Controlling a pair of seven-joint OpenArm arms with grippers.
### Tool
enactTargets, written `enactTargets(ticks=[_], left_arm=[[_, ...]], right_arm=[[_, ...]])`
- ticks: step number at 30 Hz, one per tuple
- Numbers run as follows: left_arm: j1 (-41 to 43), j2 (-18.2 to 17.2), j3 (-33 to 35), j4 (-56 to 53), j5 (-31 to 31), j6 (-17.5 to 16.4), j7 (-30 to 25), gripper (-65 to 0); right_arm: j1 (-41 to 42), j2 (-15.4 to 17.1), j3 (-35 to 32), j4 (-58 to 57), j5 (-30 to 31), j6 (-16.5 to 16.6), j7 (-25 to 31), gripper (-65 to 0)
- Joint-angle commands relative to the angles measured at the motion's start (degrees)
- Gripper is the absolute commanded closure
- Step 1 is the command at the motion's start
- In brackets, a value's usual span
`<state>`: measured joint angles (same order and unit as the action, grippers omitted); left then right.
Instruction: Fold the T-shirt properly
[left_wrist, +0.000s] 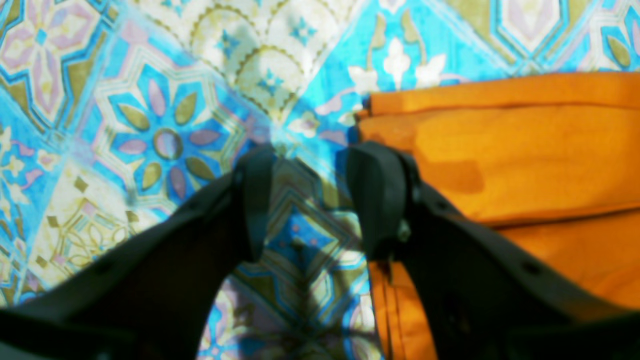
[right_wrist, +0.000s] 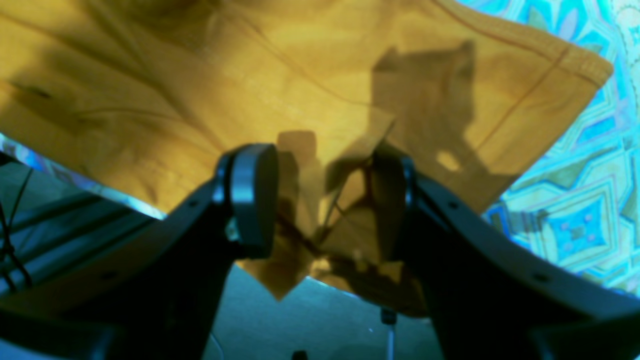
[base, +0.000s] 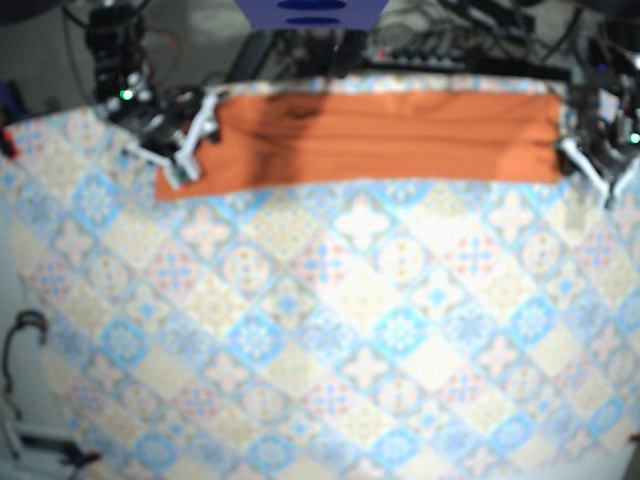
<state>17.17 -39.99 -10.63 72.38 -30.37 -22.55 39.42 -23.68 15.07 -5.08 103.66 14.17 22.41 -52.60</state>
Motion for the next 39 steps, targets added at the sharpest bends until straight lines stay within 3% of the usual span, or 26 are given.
enactTargets(ticks=[1, 16, 19, 26, 30, 33, 39], left_arm=[[-0.2, -1.5, -0.8, 0.6, -0.2, 0.2, -0.8, -28.8], [1.1, -1.9, -0.9, 0.8, -0.3, 0.2, -0.5, -28.8], [3.2, -3.3, -2.6, 2.2, -0.4, 0.2, -0.5, -28.8], [11.1, -3.5, -13.2, 8.5, -0.6, 0.2, -0.5, -28.8], [12.0, -3.3, -13.7, 8.6, -0.7, 0.0, -0.4, -28.8], [11.8, -1.1, -13.5, 8.5, -0.8, -0.1, 1.2, -28.8], [11.2, 0.6, -13.5, 8.5, -10.6, -0.3, 7.3, -28.8]], right_arm=[[0.3, 0.4, 0.5, 2.0, 0.6, 0.2, 1.0, -30.1], [0.5, 0.7, 15.1, 4.5, 0.5, 0.2, 1.5, -30.1], [0.5, 0.7, 17.7, 4.8, 0.5, 0.2, 1.6, -30.1], [0.3, 0.8, 19.1, 4.8, 0.5, 0.2, 2.7, -30.1], [0.3, 0.8, 18.8, 4.8, 0.5, 0.2, 3.0, -30.1], [0.2, 0.8, 18.7, 4.7, 0.5, 0.2, 3.0, -30.1], [0.1, 0.8, 18.7, 4.7, -0.2, 0.2, 3.0, -30.0]])
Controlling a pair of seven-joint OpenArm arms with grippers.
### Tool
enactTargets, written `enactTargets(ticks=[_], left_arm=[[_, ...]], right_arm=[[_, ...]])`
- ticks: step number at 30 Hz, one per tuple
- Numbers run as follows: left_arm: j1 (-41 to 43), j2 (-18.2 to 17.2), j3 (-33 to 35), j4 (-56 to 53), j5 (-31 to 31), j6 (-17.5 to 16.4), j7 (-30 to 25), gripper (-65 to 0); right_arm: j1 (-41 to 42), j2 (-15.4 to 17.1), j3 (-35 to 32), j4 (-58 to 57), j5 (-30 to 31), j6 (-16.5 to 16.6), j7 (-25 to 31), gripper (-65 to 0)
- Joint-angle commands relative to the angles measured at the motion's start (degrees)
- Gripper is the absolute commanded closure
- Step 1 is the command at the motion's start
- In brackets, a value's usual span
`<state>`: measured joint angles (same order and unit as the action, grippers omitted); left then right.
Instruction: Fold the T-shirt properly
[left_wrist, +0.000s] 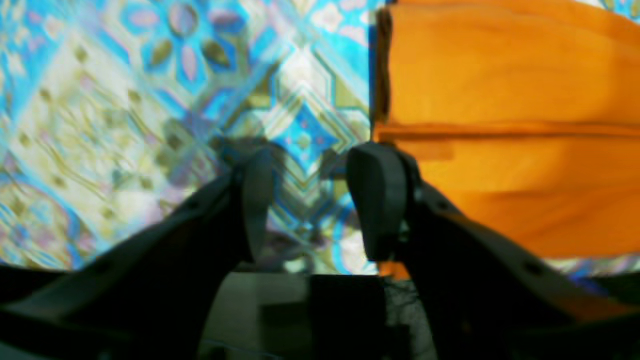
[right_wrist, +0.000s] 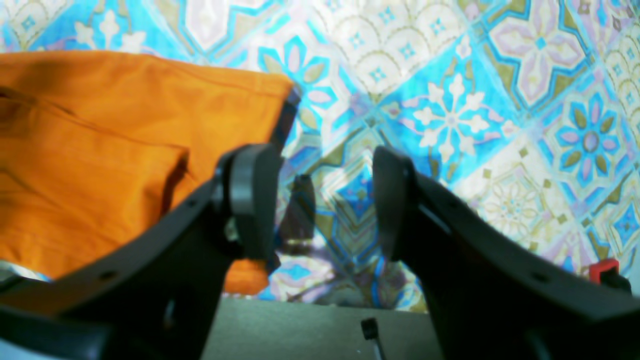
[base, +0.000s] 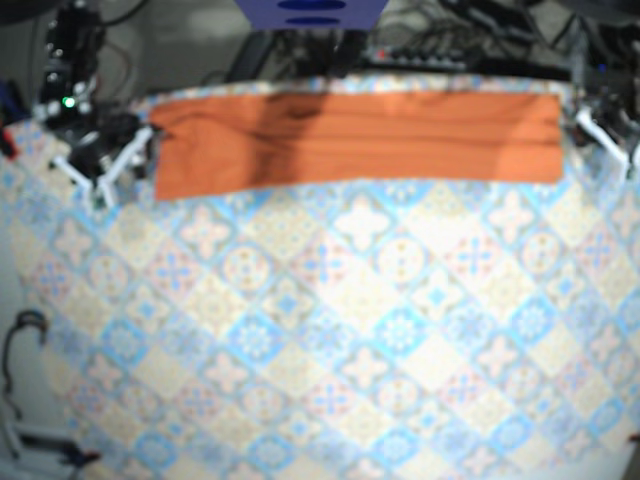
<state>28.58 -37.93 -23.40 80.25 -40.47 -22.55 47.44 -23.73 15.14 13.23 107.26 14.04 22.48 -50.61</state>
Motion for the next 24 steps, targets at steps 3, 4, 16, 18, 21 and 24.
enactTargets(ticks=[3, 4, 16, 18, 21, 24], left_arm=[[-2.2, -1.3, -0.7, -2.2, -6.3, -0.3, 3.1, -28.8], [-3.0, -1.3, -0.7, -3.8, -8.1, -0.3, 3.9, -28.8], [-3.2, -2.1, -0.8, -8.1, -12.3, -0.3, 4.6, -28.8], [-3.6, -2.1, -0.8, -10.7, -12.3, -0.3, 4.6, -28.8], [-3.7, -2.1, -0.8, -13.2, -12.7, -0.3, 4.6, -28.8], [-3.7, -2.1, -0.8, -13.5, -14.0, -0.3, 4.6, -28.8]], right_arm=[[-0.9, 0.4, 0.3, 1.1, -4.2, 0.2, 1.1, -30.0], [-1.3, 0.3, 0.0, 1.1, -5.7, 0.2, 1.1, -30.0], [-1.5, 0.2, -4.9, 1.1, -13.9, 0.2, 1.2, -30.0], [-1.4, -0.6, -4.7, 1.1, -13.9, 0.2, 1.2, -30.0], [-1.3, -0.9, -4.5, 1.1, -13.9, 0.2, 1.2, -30.0], [-1.3, -0.9, -4.5, 1.1, -13.9, 0.2, 1.2, -30.0]])
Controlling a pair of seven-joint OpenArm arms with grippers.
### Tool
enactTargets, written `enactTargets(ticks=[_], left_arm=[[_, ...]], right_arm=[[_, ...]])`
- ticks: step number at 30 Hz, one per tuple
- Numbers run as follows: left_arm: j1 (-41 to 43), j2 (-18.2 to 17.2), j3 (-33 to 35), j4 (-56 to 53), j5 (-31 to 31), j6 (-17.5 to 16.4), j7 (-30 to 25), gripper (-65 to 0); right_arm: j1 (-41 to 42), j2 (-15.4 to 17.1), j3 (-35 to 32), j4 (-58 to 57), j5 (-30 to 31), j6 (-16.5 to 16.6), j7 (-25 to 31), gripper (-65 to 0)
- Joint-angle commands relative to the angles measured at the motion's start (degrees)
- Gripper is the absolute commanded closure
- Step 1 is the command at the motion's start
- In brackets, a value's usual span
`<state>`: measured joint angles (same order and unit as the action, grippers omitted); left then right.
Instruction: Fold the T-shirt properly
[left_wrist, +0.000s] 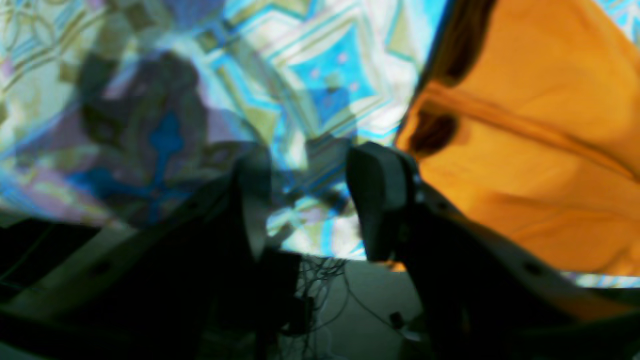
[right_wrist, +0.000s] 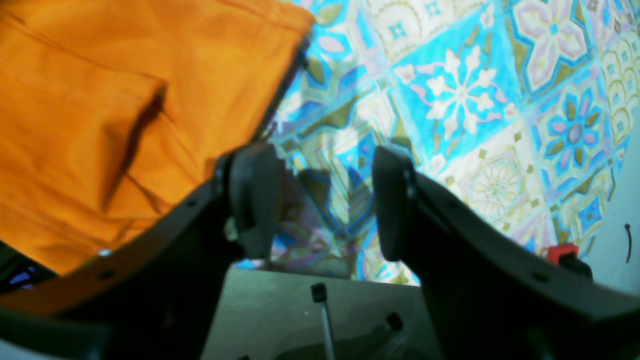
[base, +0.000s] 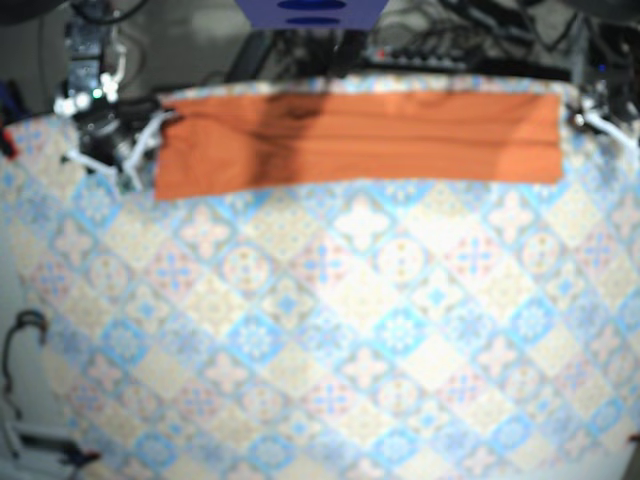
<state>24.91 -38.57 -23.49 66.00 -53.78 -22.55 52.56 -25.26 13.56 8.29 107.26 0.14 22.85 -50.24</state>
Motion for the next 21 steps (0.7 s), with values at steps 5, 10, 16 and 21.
enactTargets(ticks=[5, 10, 16, 21], left_arm=[[-1.4, -1.2, -0.6, 0.8, -0.9, -0.3, -0.5, -28.8], [-2.8, -1.2, -0.6, -0.4, -0.9, -0.3, -0.5, -28.8], [-3.3, -1.1, -0.6, -0.4, -0.7, -0.3, -0.5, -28.9], [-4.6, -1.1, -0.6, -0.3, -0.7, -0.3, 2.4, -37.1]], right_arm=[[0.2, 0.3, 0.5, 1.1, 0.3, -0.1, 0.8, -30.0], [0.2, -0.4, 5.6, 1.1, 8.4, 0.1, 0.8, -30.0], [0.2, -0.4, 14.8, 1.1, 24.5, 0.1, 0.4, -30.0], [0.1, -0.4, 16.4, 1.1, 25.7, 0.2, 0.3, -30.0]])
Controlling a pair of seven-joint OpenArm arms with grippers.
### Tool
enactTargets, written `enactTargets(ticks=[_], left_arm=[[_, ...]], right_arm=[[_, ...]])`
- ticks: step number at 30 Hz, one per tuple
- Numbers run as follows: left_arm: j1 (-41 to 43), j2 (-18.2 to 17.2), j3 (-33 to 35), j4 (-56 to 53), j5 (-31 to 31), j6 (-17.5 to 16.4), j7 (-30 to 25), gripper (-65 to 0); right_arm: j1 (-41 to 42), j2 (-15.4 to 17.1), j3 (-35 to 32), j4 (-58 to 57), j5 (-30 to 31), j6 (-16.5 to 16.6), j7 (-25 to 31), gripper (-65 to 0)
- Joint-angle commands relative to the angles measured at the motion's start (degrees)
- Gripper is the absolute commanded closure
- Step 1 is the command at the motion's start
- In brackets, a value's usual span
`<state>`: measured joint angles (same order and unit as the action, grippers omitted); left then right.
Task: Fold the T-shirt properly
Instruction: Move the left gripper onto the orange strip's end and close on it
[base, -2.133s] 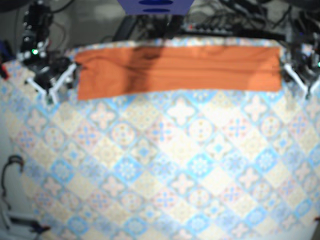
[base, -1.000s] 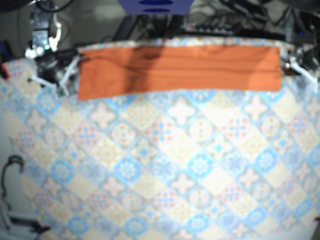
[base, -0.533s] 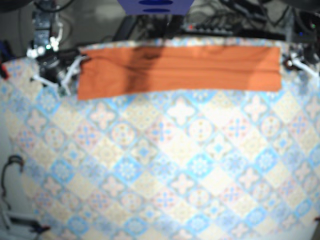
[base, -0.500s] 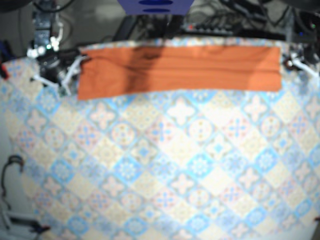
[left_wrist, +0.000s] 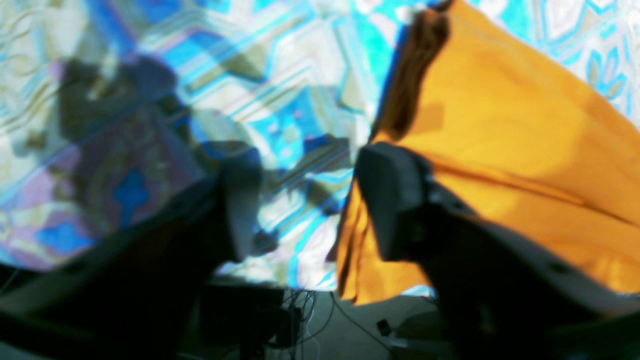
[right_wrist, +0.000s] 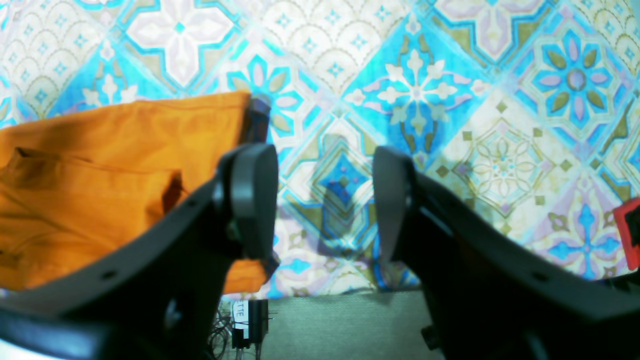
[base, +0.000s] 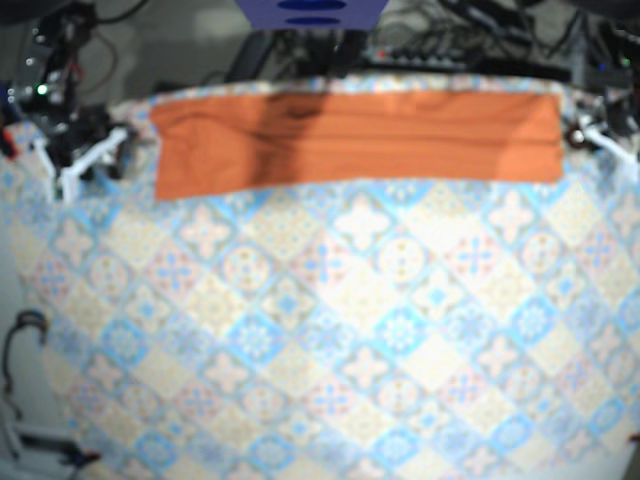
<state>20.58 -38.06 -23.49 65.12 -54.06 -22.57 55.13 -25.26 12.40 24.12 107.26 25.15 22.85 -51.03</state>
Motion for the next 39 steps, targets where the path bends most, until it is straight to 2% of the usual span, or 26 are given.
enactTargets(ticks=[1, 4, 6, 9, 12, 16, 35, 39], left_arm=[[-0.4, -1.7, -0.6, 0.6, -0.4, -0.2, 0.0, -39.7], [-0.4, -1.8, -0.6, 0.8, -0.7, -0.2, 0.0, -47.8], [-0.5, -1.8, -0.6, 0.8, -0.8, -0.3, 0.0, -50.2], [-1.5, -1.5, -0.4, 0.8, -0.8, -1.2, 0.1, -50.2], [-3.5, -1.3, 4.0, 0.8, -1.0, -1.8, 0.5, -50.2], [-4.8, -1.2, 7.6, 0.8, -4.4, -1.9, 0.8, -50.2], [-3.7, -0.9, 8.1, 0.6, -4.7, -1.9, 0.7, -50.2], [-4.1, 0.0, 11.3, 0.6, -4.7, -1.9, 0.6, -50.2]], right_arm=[[0.1, 0.7, 0.5, 1.1, 0.7, 0.2, 1.0, -30.0], [0.1, 0.7, 0.4, 1.1, 0.7, 0.2, 1.1, -30.0], [0.1, 0.7, 0.5, 1.1, 0.7, 0.2, 1.4, -30.0], [0.1, 0.7, 0.6, 1.0, 0.7, 0.2, 1.6, -30.0], [0.1, 0.7, 0.6, 1.0, 0.7, 0.1, 1.6, -30.0], [0.1, 0.7, 0.6, 1.1, 0.7, 0.0, 1.6, -30.0], [0.0, 0.7, 0.6, 1.0, 0.7, 0.0, 1.6, -30.0], [0.0, 0.7, 0.6, 1.0, 0.7, 0.0, 1.6, -30.0]])
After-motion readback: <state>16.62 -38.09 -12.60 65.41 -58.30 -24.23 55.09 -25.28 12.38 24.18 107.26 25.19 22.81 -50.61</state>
